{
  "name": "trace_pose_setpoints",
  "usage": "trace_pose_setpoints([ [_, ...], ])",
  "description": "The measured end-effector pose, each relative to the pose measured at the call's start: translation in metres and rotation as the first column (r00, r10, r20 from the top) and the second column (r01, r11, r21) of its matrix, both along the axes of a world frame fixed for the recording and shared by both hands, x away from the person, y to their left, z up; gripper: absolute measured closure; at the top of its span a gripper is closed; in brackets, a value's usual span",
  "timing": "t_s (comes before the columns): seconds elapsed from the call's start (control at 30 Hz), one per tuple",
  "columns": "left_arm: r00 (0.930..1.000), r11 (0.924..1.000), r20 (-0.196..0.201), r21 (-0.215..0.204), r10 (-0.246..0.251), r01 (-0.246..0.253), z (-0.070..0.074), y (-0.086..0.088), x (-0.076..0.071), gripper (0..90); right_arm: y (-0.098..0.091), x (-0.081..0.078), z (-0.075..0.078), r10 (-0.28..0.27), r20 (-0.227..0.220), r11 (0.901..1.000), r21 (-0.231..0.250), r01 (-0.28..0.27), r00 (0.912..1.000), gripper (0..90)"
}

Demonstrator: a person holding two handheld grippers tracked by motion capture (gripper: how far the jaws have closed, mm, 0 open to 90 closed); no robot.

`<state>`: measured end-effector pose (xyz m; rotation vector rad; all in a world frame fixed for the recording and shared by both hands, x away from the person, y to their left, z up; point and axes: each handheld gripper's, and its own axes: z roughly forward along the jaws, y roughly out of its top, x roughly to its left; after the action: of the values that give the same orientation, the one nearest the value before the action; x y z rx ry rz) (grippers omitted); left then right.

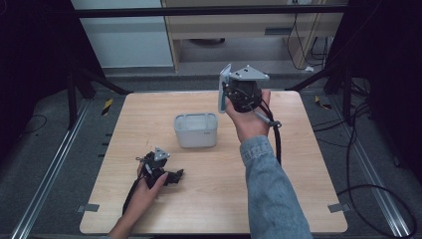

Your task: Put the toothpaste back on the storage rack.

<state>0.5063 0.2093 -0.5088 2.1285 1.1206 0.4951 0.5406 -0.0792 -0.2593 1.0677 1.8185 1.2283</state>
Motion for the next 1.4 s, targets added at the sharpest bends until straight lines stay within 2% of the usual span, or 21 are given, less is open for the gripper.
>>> trace_pose_setpoints([
  [0.43, 1.0, 1.0, -0.001, 0.0, -0.001, 0.001, 0.0, 0.0, 0.0, 0.0, 0.021, 0.009, 0.007, 0.036, 0.019, 0.9992, 0.017, -0.037, 0.9992, 83.3],
  [0.97, 1.0, 1.0, -0.002, 0.001, -0.001, 0.001, 0.0, 0.0, 0.0, 0.0, 0.047, 0.013, -0.002, 0.097, 0.009, 0.9952, 0.008, -0.097, 0.9952, 83.3],
  [1.4, 1.0, 1.0, -0.002, 0.001, -0.002, 0.002, 0.0, 0.0, 0.0, 0.0, 0.056, 0.015, -0.01, 0.115, -0.002, 0.9934, -0.006, -0.115, 0.9934, 83.3],
])
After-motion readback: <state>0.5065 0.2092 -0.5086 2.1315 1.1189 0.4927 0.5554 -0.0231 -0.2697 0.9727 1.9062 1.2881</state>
